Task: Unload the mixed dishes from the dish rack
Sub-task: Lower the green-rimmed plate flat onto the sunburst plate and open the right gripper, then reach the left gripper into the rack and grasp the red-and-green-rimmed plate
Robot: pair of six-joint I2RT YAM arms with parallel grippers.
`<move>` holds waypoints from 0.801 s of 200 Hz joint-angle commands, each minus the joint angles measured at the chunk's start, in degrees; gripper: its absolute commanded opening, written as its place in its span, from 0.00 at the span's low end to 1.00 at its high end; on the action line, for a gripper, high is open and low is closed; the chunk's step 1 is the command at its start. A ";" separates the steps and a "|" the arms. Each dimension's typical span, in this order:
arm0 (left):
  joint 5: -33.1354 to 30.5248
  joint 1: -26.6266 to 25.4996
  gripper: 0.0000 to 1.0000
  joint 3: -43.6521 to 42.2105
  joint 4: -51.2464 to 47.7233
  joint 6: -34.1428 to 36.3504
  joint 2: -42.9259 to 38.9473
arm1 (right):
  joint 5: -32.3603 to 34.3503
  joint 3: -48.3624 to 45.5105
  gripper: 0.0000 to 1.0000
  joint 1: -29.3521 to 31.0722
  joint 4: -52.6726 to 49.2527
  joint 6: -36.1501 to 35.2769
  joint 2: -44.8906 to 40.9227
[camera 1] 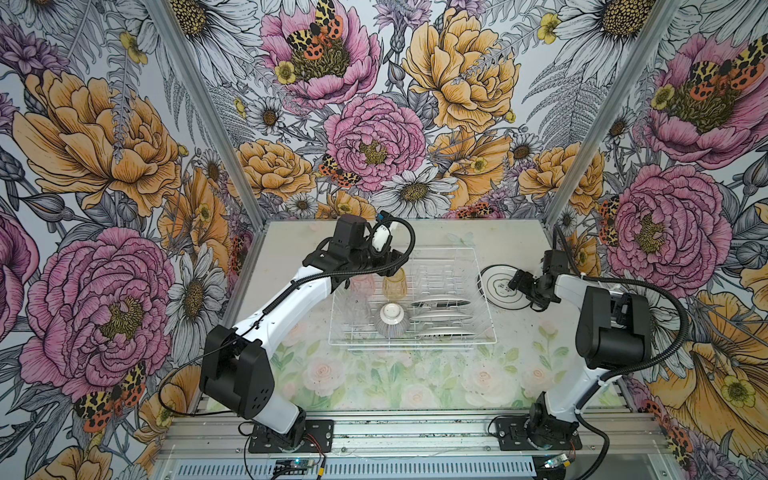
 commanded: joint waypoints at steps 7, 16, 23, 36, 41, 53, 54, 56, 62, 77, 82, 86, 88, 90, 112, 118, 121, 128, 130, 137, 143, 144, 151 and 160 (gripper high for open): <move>-1.03 0.24 0.71 0.36 -1.02 1.60 1.05 | 1.54 2.39 0.90 0.90 -0.88 -0.78 1.36; -1.00 0.10 0.71 0.39 -1.20 1.68 1.14 | 1.55 2.50 0.90 1.07 -0.97 -0.81 1.55; -1.01 0.15 0.71 0.44 -1.24 1.71 1.22 | 1.59 2.52 0.90 1.16 -1.08 -0.82 1.69; -1.03 -0.15 0.71 0.62 -1.51 1.82 1.31 | 1.62 2.52 0.90 1.23 -1.06 -0.92 1.68; -1.04 -0.24 0.71 0.70 -1.60 1.95 1.40 | 1.62 2.45 0.90 1.25 -1.10 -0.88 1.61; -0.88 -0.42 0.71 1.11 -2.00 2.32 1.60 | 1.79 2.38 0.90 1.17 -1.27 -1.10 1.37; -0.87 -0.44 0.71 1.12 -2.05 2.37 1.63 | 1.80 2.37 0.90 1.21 -1.31 -1.11 1.35; -0.86 -0.59 0.71 1.14 -2.16 2.40 1.65 | 1.85 2.35 0.90 1.18 -1.33 -1.18 1.22; -0.78 -0.79 0.71 1.51 -2.47 2.60 1.83 | 1.90 2.20 0.90 1.08 -1.47 -1.29 0.80; -0.68 -1.75 0.71 2.71 -4.03 4.09 2.40 | 1.78 1.67 0.90 0.20 -1.52 -1.54 -1.13; -0.74 -2.22 0.71 3.29 -4.76 4.82 2.58 | 1.50 1.40 0.90 -0.37 -1.71 -1.74 -2.19; -0.94 -2.63 0.71 3.60 -5.43 5.44 2.75 | 1.35 1.32 0.90 -0.66 -1.74 -1.84 -2.77; -1.12 -2.87 0.71 3.82 -5.80 5.79 2.86 | 1.28 1.19 0.90 -0.90 -1.79 -1.89 -3.11; -1.28 -3.04 0.71 4.03 -6.07 6.12 2.95 | 1.22 1.18 0.90 -1.06 -1.92 -1.90 -3.50; -3.53 -5.54 0.70 5.49 -8.62 9.92 3.42 | 0.65 0.61 0.90 -3.18 -3.61 -2.90 -8.07; -3.54 -6.19 0.69 5.69 -9.16 11.14 3.42 | 0.67 0.38 0.90 -3.56 -4.37 -3.25 -9.45; -3.55 -6.60 0.69 5.85 -9.47 11.74 3.42 | 0.65 0.34 0.90 -3.64 -4.52 -3.30 -9.98; -3.69 -7.59 0.69 5.82 -9.80 13.34 3.29 | 0.71 0.16 0.91 -3.76 -5.08 -3.69 -11.42; -3.85 -7.89 0.70 5.80 -9.90 13.77 3.28 | 0.75 0.11 0.91 -3.76 -5.29 -3.76 -11.84; -4.32 -8.99 0.71 5.88 -10.22 15.53 3.20 | 0.62 -0.06 0.91 -3.76 -5.79 -4.03 -13.22; -4.65 -10.13 0.71 6.09 -10.90 17.21 3.30 | 0.27 -0.35 0.92 -3.76 -6.14 -4.07 -14.24; -4.69 -10.31 0.71 6.09 -11.03 17.79 3.32 | 0.25 -0.36 0.92 -3.76 -6.20 -4.08 -14.41; -4.88 -11.54 0.71 6.69 -12.24 19.66 3.61 | -0.32 -0.59 0.92 -3.63 -6.56 -4.08 -15.64; -5.42 -13.04 0.71 7.89 -14.13 21.93 4.24 | -0.84 -0.76 0.92 -3.34 -7.04 -4.08 -17.00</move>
